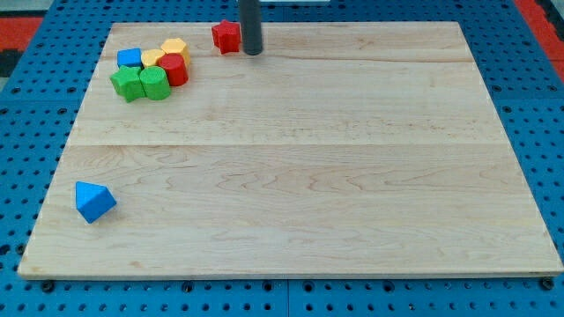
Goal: Move the red star into the group of blocks
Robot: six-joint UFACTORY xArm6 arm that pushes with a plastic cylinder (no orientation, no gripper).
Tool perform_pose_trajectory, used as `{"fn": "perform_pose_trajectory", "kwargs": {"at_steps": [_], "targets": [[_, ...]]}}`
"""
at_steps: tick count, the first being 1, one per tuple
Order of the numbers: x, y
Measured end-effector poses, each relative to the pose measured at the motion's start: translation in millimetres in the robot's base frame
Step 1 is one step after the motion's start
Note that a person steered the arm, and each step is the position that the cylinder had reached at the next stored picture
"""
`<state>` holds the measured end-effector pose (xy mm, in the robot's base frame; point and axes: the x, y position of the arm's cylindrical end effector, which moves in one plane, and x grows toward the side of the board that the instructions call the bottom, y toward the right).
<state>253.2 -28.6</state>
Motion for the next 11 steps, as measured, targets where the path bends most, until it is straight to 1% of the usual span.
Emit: {"fn": "perform_pose_trajectory", "kwargs": {"at_steps": [1,2,3,4,6,7,8,9,10,11], "targets": [[-13.4,-26.4],[-36.8,-70.6],[-42.3,-40.2],[-59.5,-26.2],[-54.9,-120.6],[-50.2,-142.2],[-32.7,-142.2],[-56.6,-144.7],[-60.1,-159.7],[-25.3,-163.6]]}}
